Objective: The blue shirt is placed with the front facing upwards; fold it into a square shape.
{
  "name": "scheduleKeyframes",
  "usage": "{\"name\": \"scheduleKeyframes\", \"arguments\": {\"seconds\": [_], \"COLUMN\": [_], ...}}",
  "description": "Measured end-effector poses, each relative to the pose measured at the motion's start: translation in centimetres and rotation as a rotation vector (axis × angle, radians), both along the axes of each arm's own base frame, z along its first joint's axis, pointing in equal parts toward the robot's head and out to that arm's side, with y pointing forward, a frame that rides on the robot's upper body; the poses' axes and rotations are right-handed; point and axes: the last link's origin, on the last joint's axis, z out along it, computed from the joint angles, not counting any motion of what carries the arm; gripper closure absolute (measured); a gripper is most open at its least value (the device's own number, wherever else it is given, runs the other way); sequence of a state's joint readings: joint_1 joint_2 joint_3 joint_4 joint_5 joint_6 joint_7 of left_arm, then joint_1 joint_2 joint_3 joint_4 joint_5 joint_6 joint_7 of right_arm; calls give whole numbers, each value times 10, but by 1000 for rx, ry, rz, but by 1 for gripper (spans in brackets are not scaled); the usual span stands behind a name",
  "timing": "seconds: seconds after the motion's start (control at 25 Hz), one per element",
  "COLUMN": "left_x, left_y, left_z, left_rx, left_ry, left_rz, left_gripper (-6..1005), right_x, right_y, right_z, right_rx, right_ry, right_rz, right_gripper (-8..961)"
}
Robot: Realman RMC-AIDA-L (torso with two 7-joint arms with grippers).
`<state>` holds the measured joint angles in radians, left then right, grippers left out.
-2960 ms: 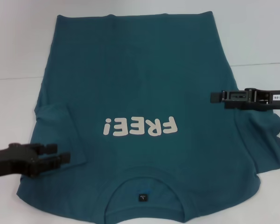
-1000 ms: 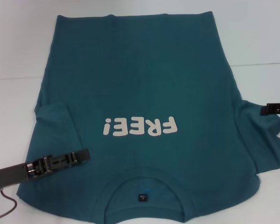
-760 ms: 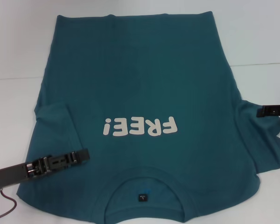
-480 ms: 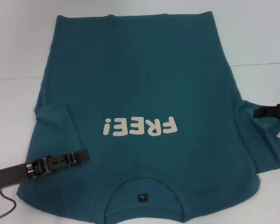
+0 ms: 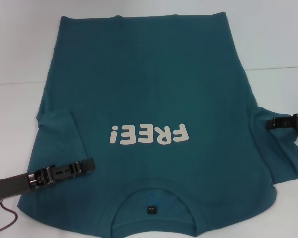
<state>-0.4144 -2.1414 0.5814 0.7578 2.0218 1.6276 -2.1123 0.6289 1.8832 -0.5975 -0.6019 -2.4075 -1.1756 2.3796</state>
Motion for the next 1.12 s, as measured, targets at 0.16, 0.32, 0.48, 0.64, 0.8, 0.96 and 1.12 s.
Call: {"name": "scheduleKeyframes", "arguments": {"seconds": [0.16,0.32,0.48,0.64,0.8,0.96,1.12], "left_x": [0,0,0,0,0,0,0], "left_y": [0,0,0,0,0,0,0], "left_z": [0,0,0,0,0,0,0], "left_rx": [0,0,0,0,0,0,-1], "left_ry": [0,0,0,0,0,0,-1], "left_rz": [0,1,0,0,0,0,1], "left_gripper": [449,450,449,448,449,450,448], "right_x": [-2,-3,-5,-9,-12,-13,-12], "right_y": [-2,-2,-1,1,2,3,2], "right_z": [2,5,4,2,1,0,-1], "right_rx": [-12,-12,-16,-19,-16,-20,-32], "right_ry": [5,2,0,4,12,13,5], "right_rz": [11,18,32,51,60,63,54], "right_gripper": [37,37,37,37,38,45,52]}}
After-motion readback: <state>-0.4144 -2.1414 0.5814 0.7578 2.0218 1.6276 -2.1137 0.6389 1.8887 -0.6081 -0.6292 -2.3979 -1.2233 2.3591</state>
